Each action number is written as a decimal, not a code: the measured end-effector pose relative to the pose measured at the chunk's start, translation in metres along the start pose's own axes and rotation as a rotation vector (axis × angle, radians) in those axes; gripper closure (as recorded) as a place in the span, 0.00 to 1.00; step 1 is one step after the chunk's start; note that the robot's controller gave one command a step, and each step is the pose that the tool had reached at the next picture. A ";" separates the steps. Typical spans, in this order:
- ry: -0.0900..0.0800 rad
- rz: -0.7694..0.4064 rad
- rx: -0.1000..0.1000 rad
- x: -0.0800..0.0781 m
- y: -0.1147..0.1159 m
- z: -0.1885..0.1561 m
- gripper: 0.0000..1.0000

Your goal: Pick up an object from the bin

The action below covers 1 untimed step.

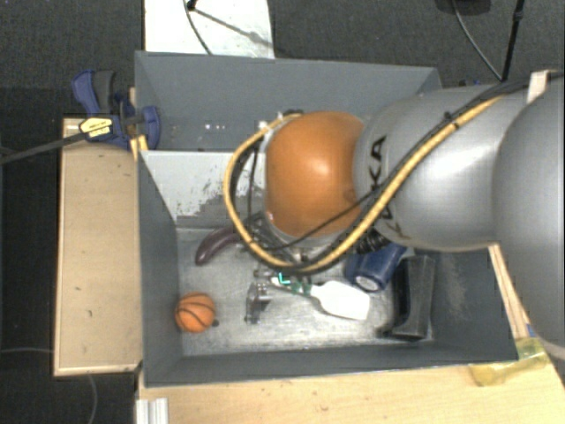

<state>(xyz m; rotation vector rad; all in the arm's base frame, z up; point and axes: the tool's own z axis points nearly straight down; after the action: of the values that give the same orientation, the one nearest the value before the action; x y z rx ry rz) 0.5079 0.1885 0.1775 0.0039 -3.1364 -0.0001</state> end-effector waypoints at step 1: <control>-0.007 0.006 -0.001 -0.002 -0.001 -0.004 0.00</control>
Offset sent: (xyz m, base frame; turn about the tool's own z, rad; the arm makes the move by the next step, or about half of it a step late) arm -0.0075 0.0668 -0.1075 -0.1137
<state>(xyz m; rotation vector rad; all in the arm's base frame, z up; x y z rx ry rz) 0.5101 0.1877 0.1811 -0.0058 -3.1438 -0.0022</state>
